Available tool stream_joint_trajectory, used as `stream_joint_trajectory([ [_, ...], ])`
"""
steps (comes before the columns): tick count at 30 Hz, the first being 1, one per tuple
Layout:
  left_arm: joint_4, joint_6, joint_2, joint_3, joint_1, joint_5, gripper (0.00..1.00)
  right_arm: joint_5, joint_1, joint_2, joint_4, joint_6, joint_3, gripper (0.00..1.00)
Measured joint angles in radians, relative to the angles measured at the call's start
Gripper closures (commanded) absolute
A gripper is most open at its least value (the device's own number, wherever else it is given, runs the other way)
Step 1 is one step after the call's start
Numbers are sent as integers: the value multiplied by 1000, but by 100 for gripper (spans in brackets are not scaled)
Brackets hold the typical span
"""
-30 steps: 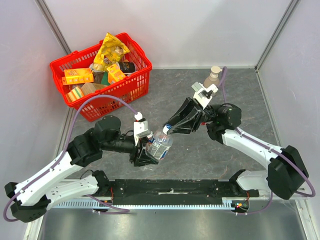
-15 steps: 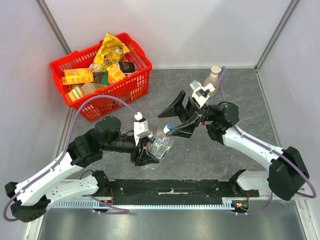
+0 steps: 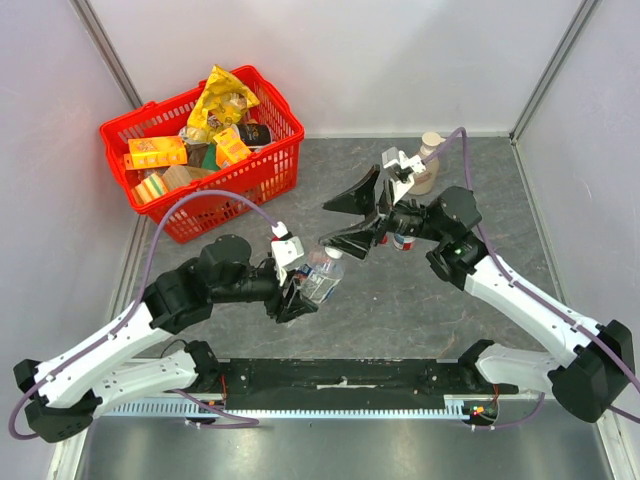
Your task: Unscrew the bottle caps
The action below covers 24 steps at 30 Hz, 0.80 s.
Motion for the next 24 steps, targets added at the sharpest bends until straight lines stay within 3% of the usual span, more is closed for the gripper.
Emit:
stream_joint_trajectory([
  [6, -23, 0, 18, -14, 0, -204, 92, 153, 0, 14, -206, -44, 42, 2],
  [17, -76, 0, 69, -47, 0, -495, 95, 310, 0, 104, -375, -34, 114, 2],
  [21, -88, 0, 97, -51, 0, -601, 95, 324, 0, 158, -410, -11, 136, 9],
  [24, -96, 0, 111, -56, 0, -668, 95, 323, 0, 204, -420, 9, 148, 21],
])
